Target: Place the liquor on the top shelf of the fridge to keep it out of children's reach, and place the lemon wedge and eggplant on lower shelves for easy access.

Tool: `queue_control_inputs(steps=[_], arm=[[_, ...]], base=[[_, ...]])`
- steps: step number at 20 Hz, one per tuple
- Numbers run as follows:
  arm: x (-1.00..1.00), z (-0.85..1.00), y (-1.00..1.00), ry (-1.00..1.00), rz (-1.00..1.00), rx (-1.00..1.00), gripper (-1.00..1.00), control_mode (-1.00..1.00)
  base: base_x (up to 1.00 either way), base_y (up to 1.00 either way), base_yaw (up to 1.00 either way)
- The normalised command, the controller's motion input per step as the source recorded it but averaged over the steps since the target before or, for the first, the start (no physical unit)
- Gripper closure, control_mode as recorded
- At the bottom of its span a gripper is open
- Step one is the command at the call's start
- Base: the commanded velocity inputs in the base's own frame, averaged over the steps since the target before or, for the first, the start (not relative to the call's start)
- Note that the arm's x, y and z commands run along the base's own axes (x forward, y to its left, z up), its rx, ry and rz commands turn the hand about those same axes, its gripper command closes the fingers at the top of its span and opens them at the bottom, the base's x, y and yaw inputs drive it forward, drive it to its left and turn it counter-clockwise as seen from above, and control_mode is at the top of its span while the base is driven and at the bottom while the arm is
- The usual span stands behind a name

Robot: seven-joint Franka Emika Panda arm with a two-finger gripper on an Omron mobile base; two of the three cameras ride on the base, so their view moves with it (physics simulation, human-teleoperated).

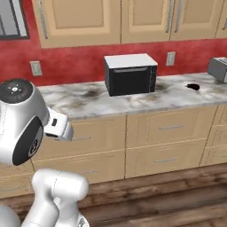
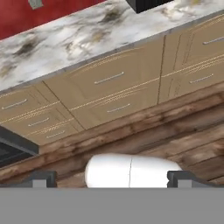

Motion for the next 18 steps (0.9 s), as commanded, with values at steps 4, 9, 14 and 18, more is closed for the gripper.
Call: queue_control_inputs(steps=[4, 9, 14, 18], arm=[[0.00, 0.00, 0.00, 0.00, 0.00, 0.00, -1.00, 1.00], [0.00, 0.00, 0.00, 0.00, 0.00, 0.00, -1.00, 1.00], [0.00, 0.00, 0.00, 0.00, 0.00, 0.00, -1.00, 1.00], [0.00, 0.00, 0.00, 0.00, 0.00, 0.00, -1.00, 1.00]], base=[[0.62, 0.00, -0.59], [0.93, 0.00, -0.48], [1.00, -0.02, -0.36], [1.00, -0.26, -0.29]])
